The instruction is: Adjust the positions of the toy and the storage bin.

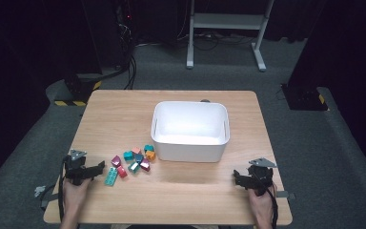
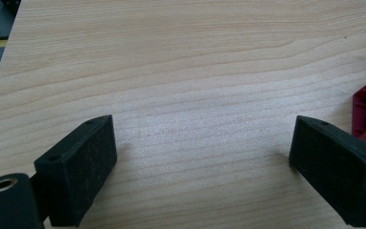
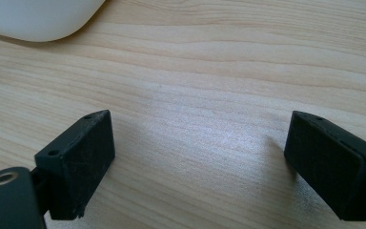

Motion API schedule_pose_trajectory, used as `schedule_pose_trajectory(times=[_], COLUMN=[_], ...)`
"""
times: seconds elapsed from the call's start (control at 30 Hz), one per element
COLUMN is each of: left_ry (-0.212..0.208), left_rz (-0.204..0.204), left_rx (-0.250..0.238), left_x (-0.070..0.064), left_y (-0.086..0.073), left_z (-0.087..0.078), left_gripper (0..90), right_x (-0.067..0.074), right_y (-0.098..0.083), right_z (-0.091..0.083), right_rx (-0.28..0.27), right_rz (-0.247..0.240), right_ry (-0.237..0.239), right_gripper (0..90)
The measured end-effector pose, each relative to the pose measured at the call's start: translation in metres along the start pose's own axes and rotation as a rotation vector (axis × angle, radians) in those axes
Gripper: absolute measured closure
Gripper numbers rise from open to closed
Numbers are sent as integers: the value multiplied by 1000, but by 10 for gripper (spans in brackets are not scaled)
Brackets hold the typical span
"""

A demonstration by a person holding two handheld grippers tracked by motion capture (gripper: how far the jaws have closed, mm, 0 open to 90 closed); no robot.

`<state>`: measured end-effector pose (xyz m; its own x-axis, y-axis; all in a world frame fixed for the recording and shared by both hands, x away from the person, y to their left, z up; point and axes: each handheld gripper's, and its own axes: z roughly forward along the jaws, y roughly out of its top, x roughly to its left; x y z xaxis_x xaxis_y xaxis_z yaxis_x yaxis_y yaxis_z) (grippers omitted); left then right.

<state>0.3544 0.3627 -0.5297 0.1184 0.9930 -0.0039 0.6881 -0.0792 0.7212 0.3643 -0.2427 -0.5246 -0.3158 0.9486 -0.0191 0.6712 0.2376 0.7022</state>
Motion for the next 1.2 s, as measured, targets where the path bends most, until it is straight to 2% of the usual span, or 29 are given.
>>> schedule_pose_trajectory(times=[0.27,0.4,0.5,0.77,0.87,1.03,1.2], left_ry=[-12,-9,-13,-36,-57,-75,-93], left_rz=[14,11,8,10,10,-2,21], left_rx=[2,4,6,-18,-30,-37,-50], left_x=[2,2,2,0,-2,-3,-8], left_y=[-1,-2,-2,-5,-4,-5,-4], left_z=[-1,-5,-7,-20,-26,-28,-30], left_gripper=[92,142,147,150,152,152,152], right_x=[0,0,0,0,1,1,1], right_y=[0,0,0,1,1,1,1], right_z=[0,0,0,1,1,1,1], right_rx=[1,1,3,3,0,-1,-1], right_rz=[2,3,2,4,4,3,3], right_ry=[-2,-2,-3,-4,0,-1,-1], right_gripper=[87,87,87,90,99,99,100])
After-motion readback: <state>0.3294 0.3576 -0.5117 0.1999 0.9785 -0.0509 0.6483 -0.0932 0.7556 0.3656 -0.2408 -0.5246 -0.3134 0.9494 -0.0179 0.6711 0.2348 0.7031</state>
